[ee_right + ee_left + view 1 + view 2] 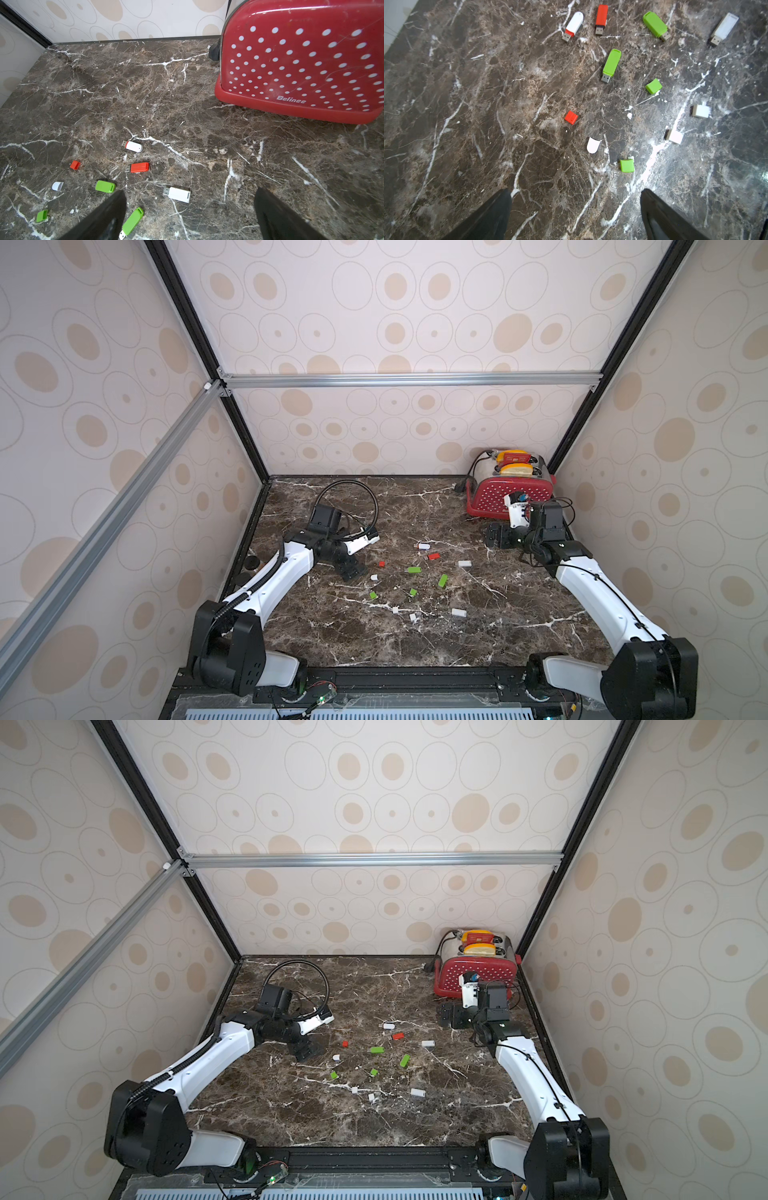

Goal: Close the usb drive cover
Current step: Pick up the cover from the center of the board.

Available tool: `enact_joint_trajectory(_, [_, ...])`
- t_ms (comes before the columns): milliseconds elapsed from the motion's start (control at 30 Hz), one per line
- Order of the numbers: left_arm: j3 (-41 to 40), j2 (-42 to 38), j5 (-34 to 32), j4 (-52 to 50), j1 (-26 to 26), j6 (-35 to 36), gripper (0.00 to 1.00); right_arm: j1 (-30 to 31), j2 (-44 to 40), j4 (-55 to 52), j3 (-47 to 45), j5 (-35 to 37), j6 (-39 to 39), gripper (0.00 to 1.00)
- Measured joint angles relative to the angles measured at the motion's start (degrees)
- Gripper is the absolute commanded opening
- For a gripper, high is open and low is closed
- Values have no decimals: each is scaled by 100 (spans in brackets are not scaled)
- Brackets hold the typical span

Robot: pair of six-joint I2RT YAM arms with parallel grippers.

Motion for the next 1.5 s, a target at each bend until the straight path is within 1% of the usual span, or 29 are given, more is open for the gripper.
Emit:
enact_joint_trajectory(233, [-2,426,-229,125,-415,212,81,105,85,-13,0,-35,-103,100])
enact_joint_trajectory(333, [-2,647,-273,175,-516,348,78,160,114,-13,0,-66,-149,100])
enact_joint_trajectory(467, [0,946,-262,168,-555,525,72,223,122,-11,0,-118,-192,100])
enact_joint_trajectory(633, [39,1266,-284,142,-575,728,67,273,179,-11,0,-157,-254,100])
enact_joint_trajectory(867, [269,1733,-450,127,-673,907,58,310,269,-15,0,-205,-280,100])
enact_joint_trajectory(1200, [446,2129,-597,166,-782,933,56,319,319,-70,31,-271,-295,100])
enact_joint_trajectory(1400, [494,2275,-675,168,-835,981,42,319,321,-103,31,-286,-295,100])
enact_joint_trajectory(1500, [511,2310,-708,166,-837,1021,40,319,321,-105,31,-286,-295,100])
